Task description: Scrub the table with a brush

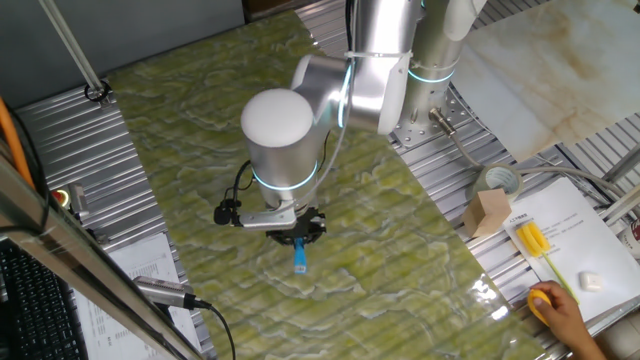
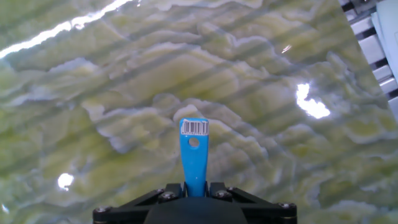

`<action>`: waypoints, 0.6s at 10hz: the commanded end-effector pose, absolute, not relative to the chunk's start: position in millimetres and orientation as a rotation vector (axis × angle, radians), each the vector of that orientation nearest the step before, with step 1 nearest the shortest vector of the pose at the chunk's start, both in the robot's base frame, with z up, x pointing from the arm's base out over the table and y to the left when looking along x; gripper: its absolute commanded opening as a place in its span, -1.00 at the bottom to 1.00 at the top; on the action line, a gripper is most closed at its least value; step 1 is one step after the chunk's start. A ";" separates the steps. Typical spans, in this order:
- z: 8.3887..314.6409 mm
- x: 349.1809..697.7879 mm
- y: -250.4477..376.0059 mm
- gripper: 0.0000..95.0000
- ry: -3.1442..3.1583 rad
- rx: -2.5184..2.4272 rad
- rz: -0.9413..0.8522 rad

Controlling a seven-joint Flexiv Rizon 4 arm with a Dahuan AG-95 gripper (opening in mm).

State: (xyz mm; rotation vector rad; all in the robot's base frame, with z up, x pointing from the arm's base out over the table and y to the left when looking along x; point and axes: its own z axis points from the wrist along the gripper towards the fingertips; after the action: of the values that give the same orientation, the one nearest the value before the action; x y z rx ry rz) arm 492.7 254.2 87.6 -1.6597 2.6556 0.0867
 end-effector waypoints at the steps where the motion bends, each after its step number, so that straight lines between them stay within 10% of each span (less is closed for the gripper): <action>1: 86.6 493.9 259.7 -1.00 2.680 -1.623 0.093; 6: 87.8 500.0 258.1 -1.00 2.605 -1.766 -0.004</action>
State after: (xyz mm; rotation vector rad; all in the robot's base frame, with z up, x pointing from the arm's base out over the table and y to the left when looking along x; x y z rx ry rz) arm 496.7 257.9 88.1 -1.6723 2.6519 0.0337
